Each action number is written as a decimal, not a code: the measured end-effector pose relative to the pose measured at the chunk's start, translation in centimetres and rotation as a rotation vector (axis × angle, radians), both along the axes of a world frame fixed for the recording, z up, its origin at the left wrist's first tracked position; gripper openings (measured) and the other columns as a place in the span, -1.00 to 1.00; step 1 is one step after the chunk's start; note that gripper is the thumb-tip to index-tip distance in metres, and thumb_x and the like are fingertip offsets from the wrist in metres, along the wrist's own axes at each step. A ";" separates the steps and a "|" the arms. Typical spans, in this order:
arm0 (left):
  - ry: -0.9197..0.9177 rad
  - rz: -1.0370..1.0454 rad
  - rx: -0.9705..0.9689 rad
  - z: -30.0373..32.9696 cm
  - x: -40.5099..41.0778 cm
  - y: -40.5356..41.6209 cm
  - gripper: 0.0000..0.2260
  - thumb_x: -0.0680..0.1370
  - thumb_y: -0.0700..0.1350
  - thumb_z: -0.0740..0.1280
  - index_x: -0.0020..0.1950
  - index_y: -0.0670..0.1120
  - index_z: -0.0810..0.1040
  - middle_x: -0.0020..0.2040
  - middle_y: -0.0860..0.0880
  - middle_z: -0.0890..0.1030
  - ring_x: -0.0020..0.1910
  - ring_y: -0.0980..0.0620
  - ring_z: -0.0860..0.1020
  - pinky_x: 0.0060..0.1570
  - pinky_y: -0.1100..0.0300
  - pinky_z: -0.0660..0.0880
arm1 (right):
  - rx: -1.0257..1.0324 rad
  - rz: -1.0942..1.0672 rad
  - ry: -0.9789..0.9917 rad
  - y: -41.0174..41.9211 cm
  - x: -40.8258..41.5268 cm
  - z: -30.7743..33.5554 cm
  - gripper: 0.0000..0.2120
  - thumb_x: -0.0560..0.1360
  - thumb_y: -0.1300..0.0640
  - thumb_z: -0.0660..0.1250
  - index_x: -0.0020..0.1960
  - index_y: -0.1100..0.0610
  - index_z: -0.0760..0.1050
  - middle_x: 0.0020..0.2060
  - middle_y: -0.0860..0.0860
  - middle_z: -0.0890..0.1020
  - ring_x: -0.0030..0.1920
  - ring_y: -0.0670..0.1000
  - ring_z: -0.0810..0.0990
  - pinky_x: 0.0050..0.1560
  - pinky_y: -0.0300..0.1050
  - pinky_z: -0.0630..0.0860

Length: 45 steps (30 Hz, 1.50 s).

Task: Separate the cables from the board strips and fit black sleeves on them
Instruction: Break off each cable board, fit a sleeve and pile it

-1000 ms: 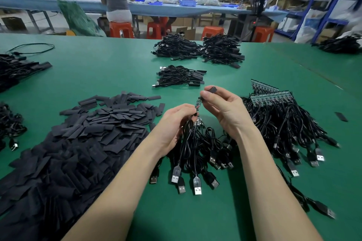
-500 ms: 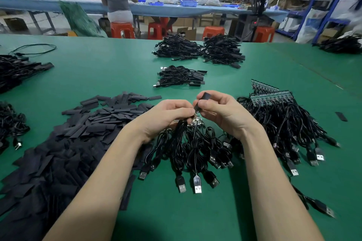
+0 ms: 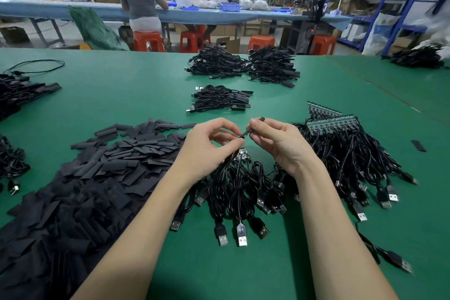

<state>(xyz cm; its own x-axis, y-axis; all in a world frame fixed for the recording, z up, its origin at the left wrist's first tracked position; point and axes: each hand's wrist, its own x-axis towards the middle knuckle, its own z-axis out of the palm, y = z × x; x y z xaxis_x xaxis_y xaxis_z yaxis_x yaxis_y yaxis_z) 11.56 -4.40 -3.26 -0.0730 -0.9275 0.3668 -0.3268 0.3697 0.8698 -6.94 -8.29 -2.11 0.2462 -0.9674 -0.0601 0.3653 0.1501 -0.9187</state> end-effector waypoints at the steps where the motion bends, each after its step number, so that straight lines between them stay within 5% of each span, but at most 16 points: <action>1: 0.009 0.025 -0.007 -0.1 -0.1 0.0 -0.90 0.46 -0.14 0.54 -0.10 0.01 0.66 -0.21 0.08 0.72 -0.14 0.13 0.68 -0.20 0.37 0.45 | 0.002 -0.002 -0.003 0.0 0.1 -0.1 -0.91 0.28 0.18 0.56 -0.24 0.17 0.74 -0.24 0.07 0.72 -0.27 -0.08 0.69 -0.18 -0.35 0.60; 7: 0.053 0.044 -0.002 -0.3 -0.4 0.2 -0.92 0.46 -0.18 0.55 -0.13 -0.03 0.70 -0.21 0.05 0.72 -0.18 0.11 0.66 -0.21 0.21 0.49 | 0.013 -0.003 -0.011 0.0 0.5 -0.2 -0.86 0.26 0.18 0.57 -0.20 0.19 0.72 -0.21 0.09 0.73 -0.27 -0.08 0.69 -0.20 -0.35 0.60; 16: 0.116 0.039 -0.027 0.0 -0.4 0.4 -0.91 0.47 -0.18 0.54 -0.10 -0.07 0.67 -0.22 0.08 0.71 -0.19 0.16 0.65 -0.16 0.22 0.52 | -0.031 0.102 0.024 0.4 1.0 0.0 -0.86 0.32 0.18 0.54 -0.13 0.20 0.71 -0.21 0.07 0.71 -0.25 -0.08 0.68 -0.18 -0.35 0.60; 21: 0.282 0.028 0.071 -0.4 -0.3 0.1 -0.85 0.50 -0.15 0.52 -0.06 -0.09 0.57 -0.22 -0.10 0.73 -0.19 -0.03 0.59 -0.04 0.09 0.46 | -0.132 0.036 0.049 0.6 1.7 0.1 -0.70 0.34 0.08 0.56 0.05 0.11 0.67 -0.14 0.13 0.73 -0.23 -0.02 0.69 -0.14 -0.25 0.61; 23: 0.343 0.023 0.098 -0.6 -0.3 0.1 -0.86 0.49 -0.16 0.52 -0.08 -0.08 0.57 -0.20 -0.13 0.73 -0.19 -0.01 0.59 -0.05 0.17 0.46 | -0.193 0.010 0.024 0.7 1.8 0.2 -0.63 0.36 0.09 0.55 0.15 0.08 0.63 -0.07 0.18 0.74 -0.16 0.04 0.71 -0.08 -0.17 0.64; 27: 0.386 0.005 0.110 -0.6 -0.4 0.0 -0.86 0.48 -0.19 0.52 -0.09 -0.07 0.57 -0.23 -0.07 0.73 -0.23 0.11 0.63 -0.11 0.37 0.50 | -0.252 -0.022 0.016 0.7 1.9 0.3 -0.71 0.33 0.12 0.57 0.05 0.07 0.70 -0.07 0.22 0.73 -0.16 0.07 0.71 -0.03 -0.14 0.64; 45: 0.322 0.053 0.080 -0.9 -0.3 -0.4 -0.85 0.47 -0.17 0.54 -0.10 -0.15 0.59 -0.28 -0.02 0.69 -0.29 0.14 0.57 -0.17 0.37 0.45 | -0.152 -0.084 0.001 0.6 2.0 0.1 -0.80 0.41 0.23 0.54 0.02 0.11 0.72 -0.11 0.13 0.75 -0.20 0.00 0.71 -0.16 -0.24 0.62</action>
<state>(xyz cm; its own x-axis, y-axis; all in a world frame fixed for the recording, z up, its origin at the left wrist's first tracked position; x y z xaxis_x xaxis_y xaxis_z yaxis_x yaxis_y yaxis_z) 11.23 -4.81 -4.20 0.0838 -0.9536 0.2893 -0.0477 0.2861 0.9570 -4.96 -7.69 -2.04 0.1642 -0.9824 0.0886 0.3695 -0.0220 -0.9290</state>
